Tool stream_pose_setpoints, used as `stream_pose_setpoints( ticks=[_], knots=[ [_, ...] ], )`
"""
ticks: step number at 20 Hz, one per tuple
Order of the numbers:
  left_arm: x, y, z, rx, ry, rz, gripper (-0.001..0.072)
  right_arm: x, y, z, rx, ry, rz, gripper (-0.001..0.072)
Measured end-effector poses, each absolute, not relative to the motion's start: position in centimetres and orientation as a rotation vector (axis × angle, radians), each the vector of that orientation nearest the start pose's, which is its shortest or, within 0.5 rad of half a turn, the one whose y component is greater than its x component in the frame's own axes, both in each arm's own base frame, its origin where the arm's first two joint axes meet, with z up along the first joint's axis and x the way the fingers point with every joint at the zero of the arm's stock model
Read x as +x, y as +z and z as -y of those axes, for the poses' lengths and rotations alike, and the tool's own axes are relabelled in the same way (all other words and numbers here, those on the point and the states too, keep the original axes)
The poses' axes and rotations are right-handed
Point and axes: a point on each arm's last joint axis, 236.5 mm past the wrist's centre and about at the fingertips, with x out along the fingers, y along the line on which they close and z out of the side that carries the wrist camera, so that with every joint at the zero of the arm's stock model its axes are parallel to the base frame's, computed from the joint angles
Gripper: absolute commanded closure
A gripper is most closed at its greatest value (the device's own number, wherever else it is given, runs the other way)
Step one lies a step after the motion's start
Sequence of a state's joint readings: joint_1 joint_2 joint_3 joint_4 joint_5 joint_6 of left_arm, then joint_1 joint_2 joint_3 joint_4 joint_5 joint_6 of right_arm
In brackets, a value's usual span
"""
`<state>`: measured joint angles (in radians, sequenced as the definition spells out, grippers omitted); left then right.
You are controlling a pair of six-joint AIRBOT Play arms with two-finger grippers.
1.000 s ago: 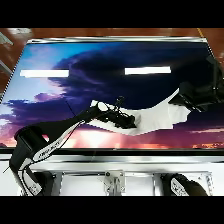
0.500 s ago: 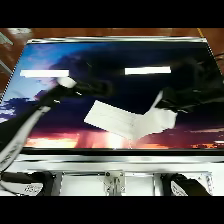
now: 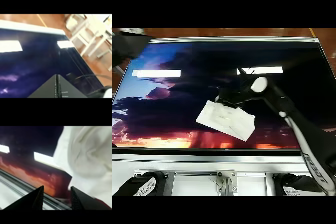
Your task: Fold the shirts.
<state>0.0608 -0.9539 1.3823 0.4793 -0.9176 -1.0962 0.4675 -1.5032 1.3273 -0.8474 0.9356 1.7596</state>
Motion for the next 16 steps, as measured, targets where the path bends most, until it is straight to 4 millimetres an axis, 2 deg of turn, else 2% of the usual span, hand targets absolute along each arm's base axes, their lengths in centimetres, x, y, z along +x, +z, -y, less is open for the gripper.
stream_pose_setpoints(
  ticks=[2,3,4,6,8,10,13,15,16],
  knots=[
    [35.9,37.6,14.0,-0.38,-0.692,-0.224,0.0673,38.4,3.4,-35.4,0.707,0.599,-1.274,0.025],
    [35.4,37.5,13.9,-0.365,-0.691,-0.228,0.0673,38.7,3.4,-35.8,0.736,0.612,-1.269,0.025],
    [35.0,37.3,13.8,-0.349,-0.688,-0.236,0.0672,39.0,3.5,-35.7,0.753,0.621,-1.267,0.025],
    [34.7,36.4,13.7,-0.338,-0.685,-0.26,0.0672,39.3,4.0,-34.1,0.759,0.634,-1.279,0.025],
    [34.6,35.2,13.6,-0.339,-0.682,-0.289,0.0673,38.9,4.5,-30.9,0.721,0.627,-1.32,0.0248],
    [34.8,33.8,13.6,-0.345,-0.677,-0.322,0.0672,37.4,3.7,-26.0,0.615,0.552,-1.419,0.0018],
    [34.7,32.0,13.7,-0.351,-0.679,-0.369,0.0672,33.2,1.1,-17.2,0.393,0.313,-1.618,0.0018],
    [34.5,31.1,13.8,-0.352,-0.685,-0.398,0.0672,31.7,-0.5,-13.9,0.345,0.187,-1.672,0.0018],
    [34.4,30.6,13.9,-0.35,-0.689,-0.414,0.0673,31.1,-1.5,-13.2,0.348,0.156,-1.687,0.0018]
  ],
)
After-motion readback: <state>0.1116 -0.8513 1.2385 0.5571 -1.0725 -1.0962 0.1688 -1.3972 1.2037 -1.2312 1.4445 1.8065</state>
